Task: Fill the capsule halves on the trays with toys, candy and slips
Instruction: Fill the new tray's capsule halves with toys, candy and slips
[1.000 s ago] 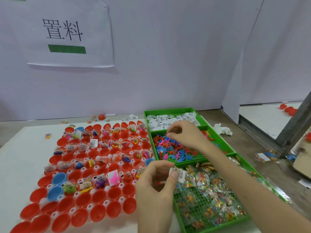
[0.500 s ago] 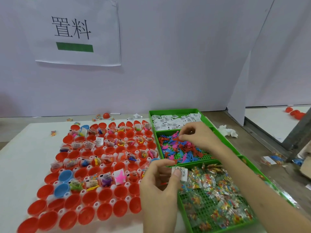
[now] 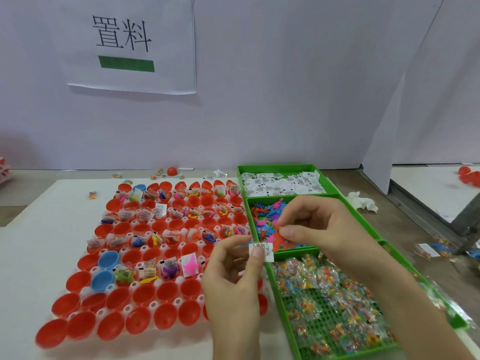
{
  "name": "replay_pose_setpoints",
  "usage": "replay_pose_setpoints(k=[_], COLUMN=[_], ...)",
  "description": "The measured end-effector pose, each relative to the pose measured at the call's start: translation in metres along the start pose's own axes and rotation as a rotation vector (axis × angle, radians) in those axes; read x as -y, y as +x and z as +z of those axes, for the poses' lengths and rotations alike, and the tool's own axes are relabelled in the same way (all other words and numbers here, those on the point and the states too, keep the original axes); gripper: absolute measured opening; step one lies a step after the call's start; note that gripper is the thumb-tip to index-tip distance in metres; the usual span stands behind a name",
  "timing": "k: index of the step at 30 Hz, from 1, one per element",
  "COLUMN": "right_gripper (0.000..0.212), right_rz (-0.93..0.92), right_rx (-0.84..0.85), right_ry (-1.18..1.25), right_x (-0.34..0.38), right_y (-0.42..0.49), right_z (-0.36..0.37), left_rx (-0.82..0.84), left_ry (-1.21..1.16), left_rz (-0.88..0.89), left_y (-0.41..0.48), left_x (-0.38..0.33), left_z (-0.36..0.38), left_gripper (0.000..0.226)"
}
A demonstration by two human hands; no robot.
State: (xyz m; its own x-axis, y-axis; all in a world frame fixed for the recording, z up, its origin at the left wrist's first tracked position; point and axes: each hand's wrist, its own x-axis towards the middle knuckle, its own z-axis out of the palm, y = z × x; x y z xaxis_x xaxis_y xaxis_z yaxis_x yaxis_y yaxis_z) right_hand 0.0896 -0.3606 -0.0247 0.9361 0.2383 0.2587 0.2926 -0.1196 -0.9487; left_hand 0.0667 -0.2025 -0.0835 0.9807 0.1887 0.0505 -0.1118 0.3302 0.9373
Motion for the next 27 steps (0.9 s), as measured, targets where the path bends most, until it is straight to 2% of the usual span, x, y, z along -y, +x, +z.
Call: replay_pose_setpoints(k=[6,10,14,19,23,27], right_gripper=[0.019,0.019,0.016,0.019,0.015,0.013], right_rz=[-0.018,-0.108,-0.178,-0.132,-0.148,-0.118], right_rx=[-0.125,-0.211,-0.234,-0.27,-0.337,-0.365], right_ry=[-0.191,-0.262,-0.229,-0.168,-0.15,-0.111], right_x=[-0.01,-0.01,-0.01,-0.016,-0.02,-0.024], right_y=[0.002,0.001,-0.002,-0.003,-0.003,-0.004], right_z=[0.024,0.035,0.045,0.056,0.066,0.072], left_rx=[-0.006,-0.056,-0.129,-0.148,-0.134,-0.061], left_ry=[-0.149,-0.161,-0.137,-0.17,-0.278,-0.377], left_rz=[-0.067,-0.056,0.013,0.054,-0.026,-0.078], left_y=[0.003,0.006,0.008,0.01,0.011,0.016], left_x=[-0.001,0.003,0.004,0.004,0.001,0.004], left_z=[0.0,-0.003,-0.005,-0.005,-0.005,-0.009], left_gripper=[0.018,0.022,0.025,0.021,0.015,0.018])
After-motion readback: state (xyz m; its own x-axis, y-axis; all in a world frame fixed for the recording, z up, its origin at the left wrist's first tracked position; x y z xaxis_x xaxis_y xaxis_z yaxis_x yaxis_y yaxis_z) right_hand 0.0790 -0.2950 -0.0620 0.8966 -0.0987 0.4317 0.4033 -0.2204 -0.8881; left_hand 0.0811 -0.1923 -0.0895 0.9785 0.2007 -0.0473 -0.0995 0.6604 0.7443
